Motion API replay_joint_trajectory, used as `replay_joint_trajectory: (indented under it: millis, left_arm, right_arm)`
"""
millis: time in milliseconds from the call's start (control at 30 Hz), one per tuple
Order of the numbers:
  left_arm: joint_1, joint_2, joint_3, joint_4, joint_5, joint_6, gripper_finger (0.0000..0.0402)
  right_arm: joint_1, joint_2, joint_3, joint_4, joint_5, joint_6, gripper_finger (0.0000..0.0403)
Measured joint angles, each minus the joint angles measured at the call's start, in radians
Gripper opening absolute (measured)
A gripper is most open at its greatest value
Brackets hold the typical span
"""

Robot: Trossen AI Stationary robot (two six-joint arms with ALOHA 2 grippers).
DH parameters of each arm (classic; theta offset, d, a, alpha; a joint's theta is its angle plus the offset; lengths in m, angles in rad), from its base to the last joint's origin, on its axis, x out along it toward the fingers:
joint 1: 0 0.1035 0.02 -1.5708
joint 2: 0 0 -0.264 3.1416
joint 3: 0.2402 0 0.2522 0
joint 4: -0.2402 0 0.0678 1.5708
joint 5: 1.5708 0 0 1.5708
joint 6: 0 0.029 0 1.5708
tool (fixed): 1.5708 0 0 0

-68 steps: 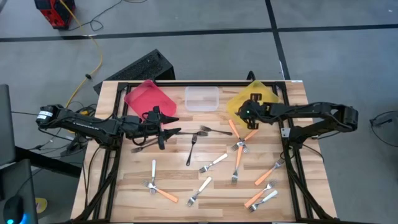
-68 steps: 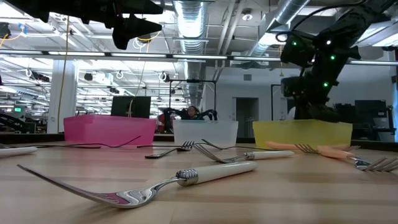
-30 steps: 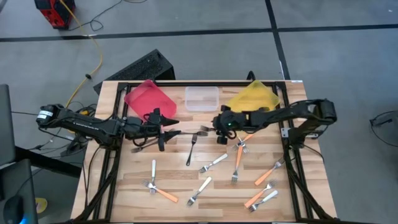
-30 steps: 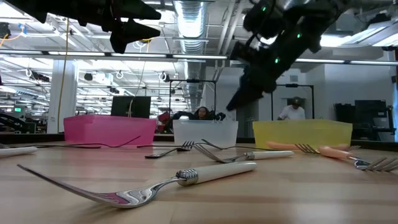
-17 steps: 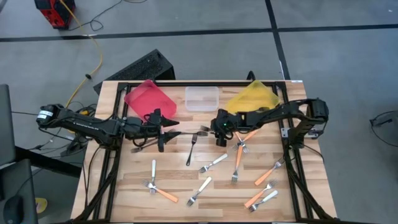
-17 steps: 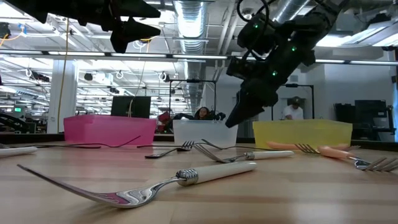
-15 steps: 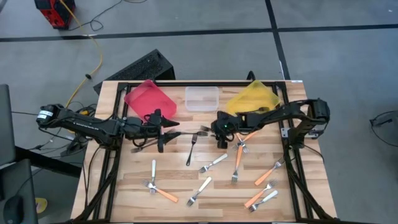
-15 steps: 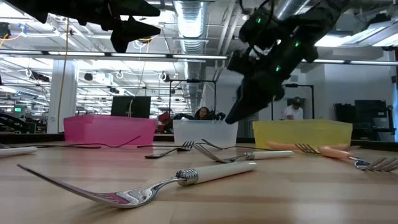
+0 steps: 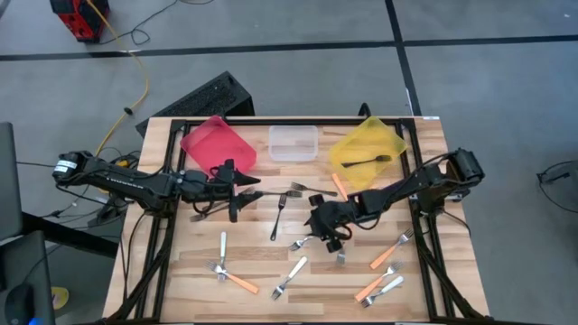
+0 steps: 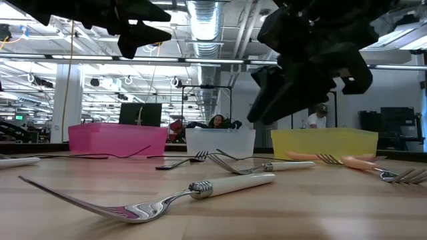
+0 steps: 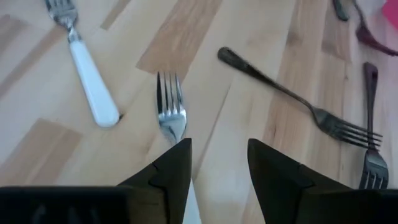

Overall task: Sort silverware by color (type)
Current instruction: Put the white fork into the transparent bin

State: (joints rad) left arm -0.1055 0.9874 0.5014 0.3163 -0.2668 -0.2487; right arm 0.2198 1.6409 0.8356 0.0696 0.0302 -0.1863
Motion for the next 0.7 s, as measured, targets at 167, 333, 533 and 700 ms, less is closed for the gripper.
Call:
replay_joint_trajectory:
  millis: [167, 333, 533, 700]
  left_arm:
    - [0.0, 0.0, 0.0, -0.017, 0.002, -0.008, 0.0217]
    - [-0.001, 0.0, 0.0, -0.016, 0.021, -0.03, 0.0217]
    - [-0.001, 0.0, 0.0, -0.017, 0.023, -0.036, 0.0217]
    - [-0.002, 0.0, 0.0, -0.017, 0.023, -0.036, 0.0217]
  right_arm:
    - [0.005, 0.0, 0.0, 0.023, -0.003, 0.026, 0.0217]
    - [0.019, 0.0, 0.0, 0.017, -0.005, 0.026, 0.0251]
    - [0.021, 0.022, 0.001, -0.002, -0.006, 0.021, 0.0258]
    - [0.02, 0.109, 0.002, 0.031, -0.051, 0.021, 0.0258]
